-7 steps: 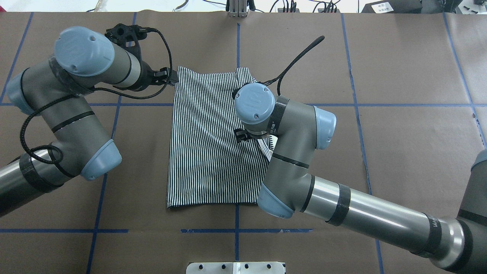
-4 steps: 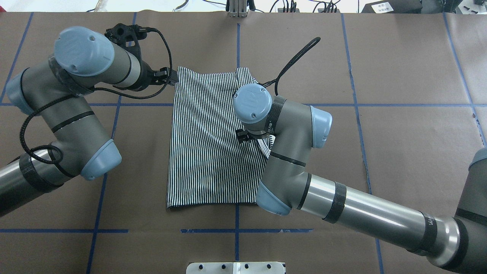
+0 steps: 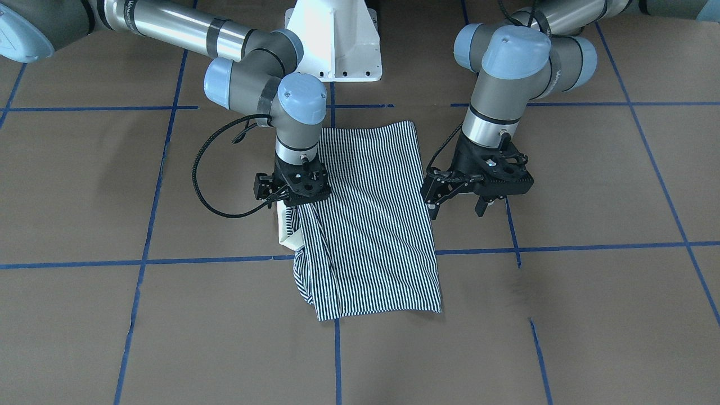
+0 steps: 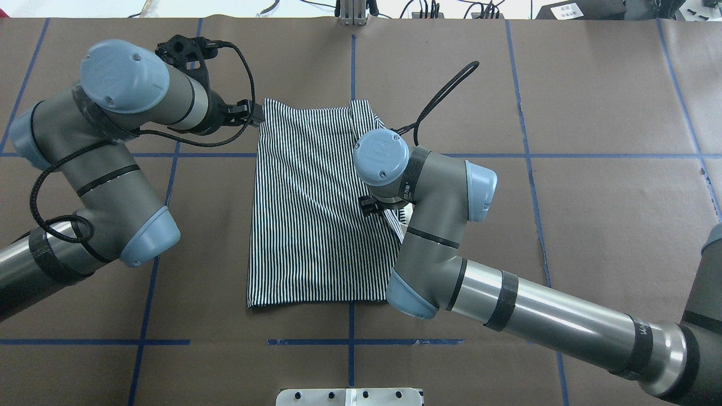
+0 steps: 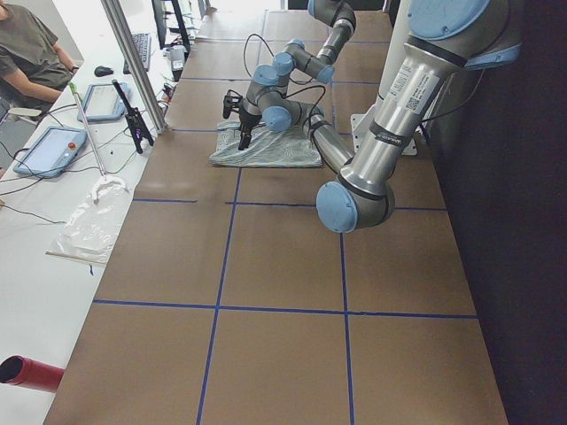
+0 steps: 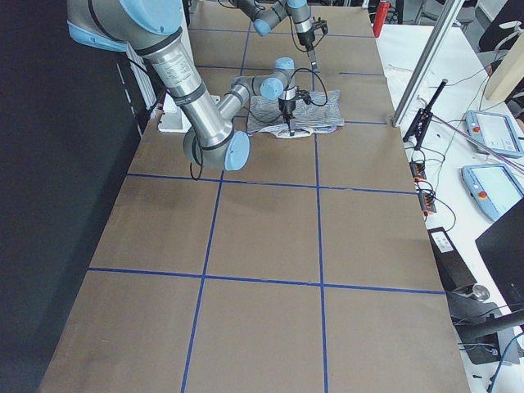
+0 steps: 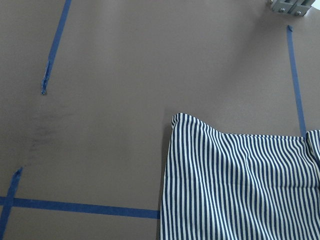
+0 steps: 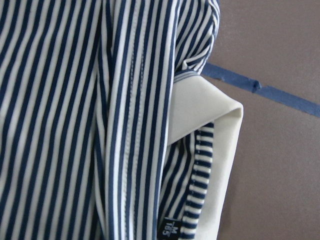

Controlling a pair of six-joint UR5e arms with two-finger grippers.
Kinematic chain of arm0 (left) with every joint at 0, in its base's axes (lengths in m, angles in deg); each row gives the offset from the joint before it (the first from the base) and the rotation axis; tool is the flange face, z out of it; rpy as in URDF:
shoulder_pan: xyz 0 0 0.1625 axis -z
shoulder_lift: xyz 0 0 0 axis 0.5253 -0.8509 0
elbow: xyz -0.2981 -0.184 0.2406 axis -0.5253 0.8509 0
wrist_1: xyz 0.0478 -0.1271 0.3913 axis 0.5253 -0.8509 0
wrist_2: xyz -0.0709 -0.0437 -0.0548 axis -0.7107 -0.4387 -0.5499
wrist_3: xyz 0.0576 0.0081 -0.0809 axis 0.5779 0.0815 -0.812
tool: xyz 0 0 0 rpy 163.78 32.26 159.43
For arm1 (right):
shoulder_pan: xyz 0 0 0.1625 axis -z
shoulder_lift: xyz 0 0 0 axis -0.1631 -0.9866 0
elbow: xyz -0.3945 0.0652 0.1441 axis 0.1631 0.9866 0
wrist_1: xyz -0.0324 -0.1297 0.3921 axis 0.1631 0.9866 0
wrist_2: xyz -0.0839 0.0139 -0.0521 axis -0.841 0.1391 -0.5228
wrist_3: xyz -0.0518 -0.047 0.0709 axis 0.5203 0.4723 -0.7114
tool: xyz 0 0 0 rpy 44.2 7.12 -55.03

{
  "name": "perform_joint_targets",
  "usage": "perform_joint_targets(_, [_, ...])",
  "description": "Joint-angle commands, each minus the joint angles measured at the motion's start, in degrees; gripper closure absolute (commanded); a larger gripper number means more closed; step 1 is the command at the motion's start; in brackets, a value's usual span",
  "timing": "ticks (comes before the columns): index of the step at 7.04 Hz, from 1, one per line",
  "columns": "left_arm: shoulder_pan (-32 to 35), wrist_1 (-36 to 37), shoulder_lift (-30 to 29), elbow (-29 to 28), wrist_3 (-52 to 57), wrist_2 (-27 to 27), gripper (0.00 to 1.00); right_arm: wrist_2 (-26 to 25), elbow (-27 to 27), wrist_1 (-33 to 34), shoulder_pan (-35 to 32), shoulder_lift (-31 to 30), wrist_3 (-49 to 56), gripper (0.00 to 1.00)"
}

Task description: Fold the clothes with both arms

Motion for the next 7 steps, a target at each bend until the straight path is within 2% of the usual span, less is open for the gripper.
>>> perform_joint_targets(1, [-0.1,0.0,0.0,0.0,0.0,0.0,0.00,1.2,-0.2,0.2,-1.3,-0.1,1.1,0.00])
perform_joint_targets(4, [-0.1,0.0,-0.1,-0.1,-0.1,0.0,0.00,2.5,-2.2,0.1,-3.2,-3.3,3.0,0.00])
perform_joint_targets(6, [-0.1,-0.4,-0.1,-0.1,-0.2,0.0,0.00,2.5,-9.0,0.3,-7.1,-12.7,9.1,0.00])
perform_joint_targets(7, [-0.1,-0.4,-0.1,-0.1,-0.2,0.0,0.00,3.3,-10.7,0.5,-9.2,-12.7,10.7,0.00])
